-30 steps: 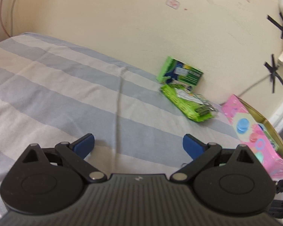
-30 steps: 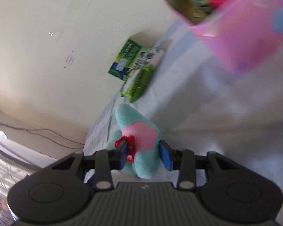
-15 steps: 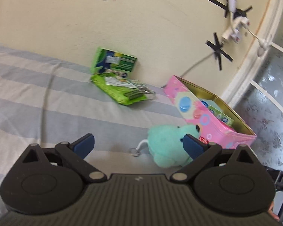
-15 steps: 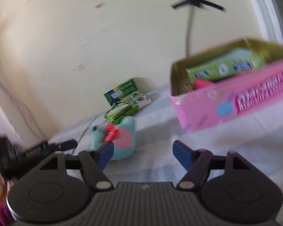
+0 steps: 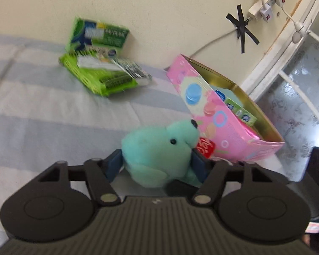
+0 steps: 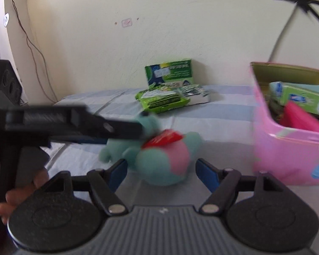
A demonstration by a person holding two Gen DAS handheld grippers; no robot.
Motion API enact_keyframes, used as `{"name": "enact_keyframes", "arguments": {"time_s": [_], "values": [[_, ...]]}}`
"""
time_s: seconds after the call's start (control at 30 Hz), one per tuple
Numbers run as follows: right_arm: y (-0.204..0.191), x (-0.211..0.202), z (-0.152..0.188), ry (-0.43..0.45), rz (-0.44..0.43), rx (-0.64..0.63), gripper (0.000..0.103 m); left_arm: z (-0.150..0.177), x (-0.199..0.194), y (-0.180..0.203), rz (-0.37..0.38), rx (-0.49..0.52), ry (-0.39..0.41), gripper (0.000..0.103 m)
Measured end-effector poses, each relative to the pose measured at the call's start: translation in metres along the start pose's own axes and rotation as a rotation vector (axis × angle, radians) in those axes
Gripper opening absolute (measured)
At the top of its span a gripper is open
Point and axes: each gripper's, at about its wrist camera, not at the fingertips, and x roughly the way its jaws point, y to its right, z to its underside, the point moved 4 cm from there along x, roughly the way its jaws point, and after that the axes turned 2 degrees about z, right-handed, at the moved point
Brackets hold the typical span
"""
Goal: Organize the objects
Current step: 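Carry the teal bear into the pink tin and open the left gripper, then grasp the green shoe-wipe packet with the right gripper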
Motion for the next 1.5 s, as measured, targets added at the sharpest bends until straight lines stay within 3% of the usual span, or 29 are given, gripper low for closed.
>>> {"name": "enact_keyframes", "arguments": {"time_s": [0.1, 0.2, 0.3, 0.4, 0.57, 0.7, 0.8, 0.87, 1.07, 1.33, 1.5], "values": [[0.000, -0.005, -0.004, 0.041, -0.017, 0.009, 0.060, -0.010, -0.015, 0.018, -0.038, 0.039, 0.054, 0.065], [0.010, -0.041, -0.020, 0.173, -0.023, 0.014, 0.059, -0.033, -0.025, 0.060, 0.014, 0.115, 0.130, 0.065], [0.028, -0.077, -0.036, 0.297, 0.060, -0.031, 0.061, -0.047, -0.012, 0.111, 0.067, 0.203, 0.161, 0.067], [0.064, -0.101, -0.037, 0.334, 0.172, -0.036, 0.063, -0.049, 0.027, 0.152, 0.111, 0.262, 0.117, 0.067], [0.136, -0.111, -0.027, 0.270, 0.283, 0.088, 0.063, -0.039, 0.100, 0.195, 0.140, 0.286, -0.001, 0.067], [0.171, -0.108, -0.019, 0.284, 0.411, 0.133, 0.068, -0.031, 0.136, 0.214, 0.095, 0.327, -0.045, 0.072], [0.188, -0.102, -0.013, 0.327, 0.504, 0.160, 0.087, -0.033, 0.139, 0.218, -0.018, 0.401, 0.035, 0.085], [0.188, -0.099, -0.010, 0.354, 0.596, 0.116, 0.090, -0.035, 0.133, 0.216, -0.078, 0.423, 0.066, 0.085], [0.181, -0.114, -0.012, 0.432, 0.516, 0.134, 0.092, -0.038, 0.090, 0.195, -0.101, 0.382, 0.154, 0.085], [0.149, -0.132, -0.020, 0.513, 0.433, 0.154, 0.092, -0.032, 0.033, 0.126, -0.220, 0.320, 0.190, 0.085], [0.101, -0.130, -0.033, 0.508, 0.286, 0.145, 0.092, -0.024, 0.011, 0.058, -0.370, 0.303, 0.146, 0.085]]}}
